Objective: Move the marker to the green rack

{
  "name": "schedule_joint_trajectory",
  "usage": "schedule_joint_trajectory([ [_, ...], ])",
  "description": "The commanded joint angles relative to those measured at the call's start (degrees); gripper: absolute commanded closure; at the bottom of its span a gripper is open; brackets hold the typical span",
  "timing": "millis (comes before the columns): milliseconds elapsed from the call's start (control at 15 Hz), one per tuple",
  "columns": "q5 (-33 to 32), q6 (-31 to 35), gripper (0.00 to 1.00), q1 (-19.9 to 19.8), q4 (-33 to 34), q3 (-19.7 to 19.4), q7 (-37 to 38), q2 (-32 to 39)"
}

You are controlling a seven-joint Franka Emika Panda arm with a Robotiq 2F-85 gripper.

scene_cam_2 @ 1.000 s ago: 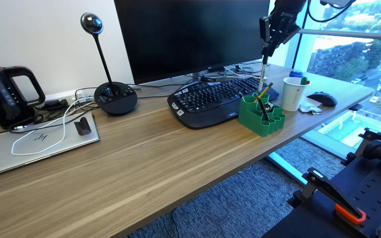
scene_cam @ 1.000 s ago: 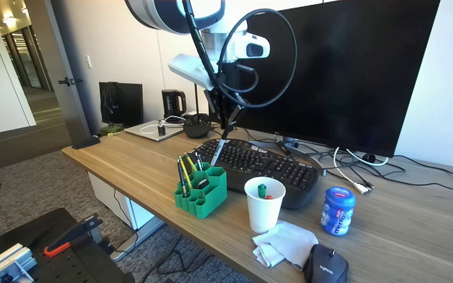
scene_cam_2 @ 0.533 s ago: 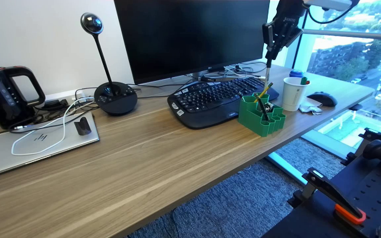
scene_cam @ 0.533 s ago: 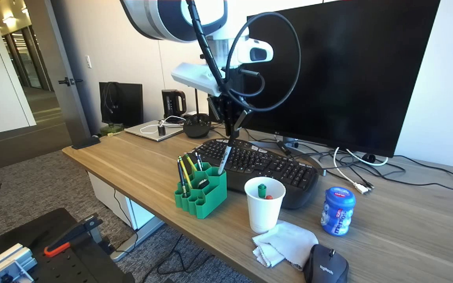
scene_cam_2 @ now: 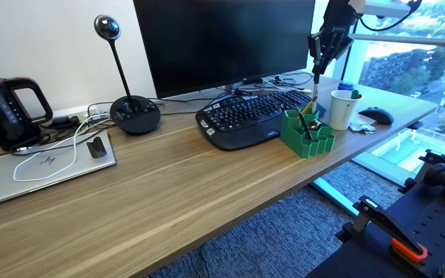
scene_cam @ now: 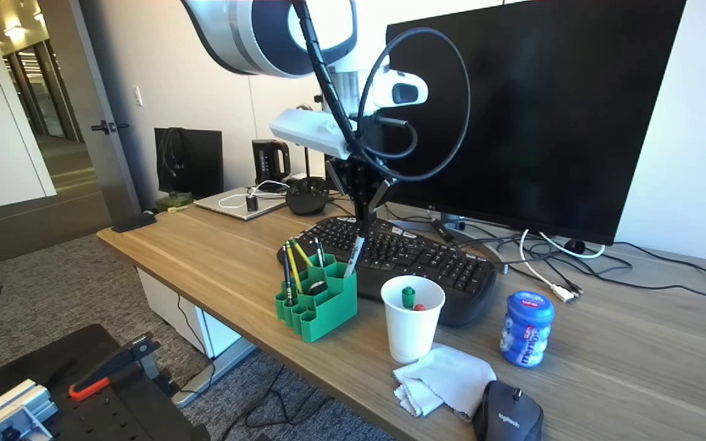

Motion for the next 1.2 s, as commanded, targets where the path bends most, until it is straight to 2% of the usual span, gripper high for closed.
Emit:
schedule_joint_trajectory([
  [0,-1.60,1.09,0.58,0.47,-0.41,-0.60,1.32,-0.26],
  [67,-1.97,0.86,0.56,0.70,-0.34,-0.86,2.17,-0.26],
  [200,-2.51,0.80,0.44,0.75,-0.37,-1.02,2.70,-0.28],
  [533,-2.86,0.60,0.06,0.63,-0.38,-1.18,3.75,-0.50],
  [600,-2.81,0.57,0.01,0.59,-0.39,-1.19,3.79,-0.55],
  [800,-4.52,-0.08,0.00,1.36,-0.49,-2.41,6.34,-1.20],
  [1133,-13.00,-3.50,0.00,4.29,0.30,-7.75,19.50,-1.64],
])
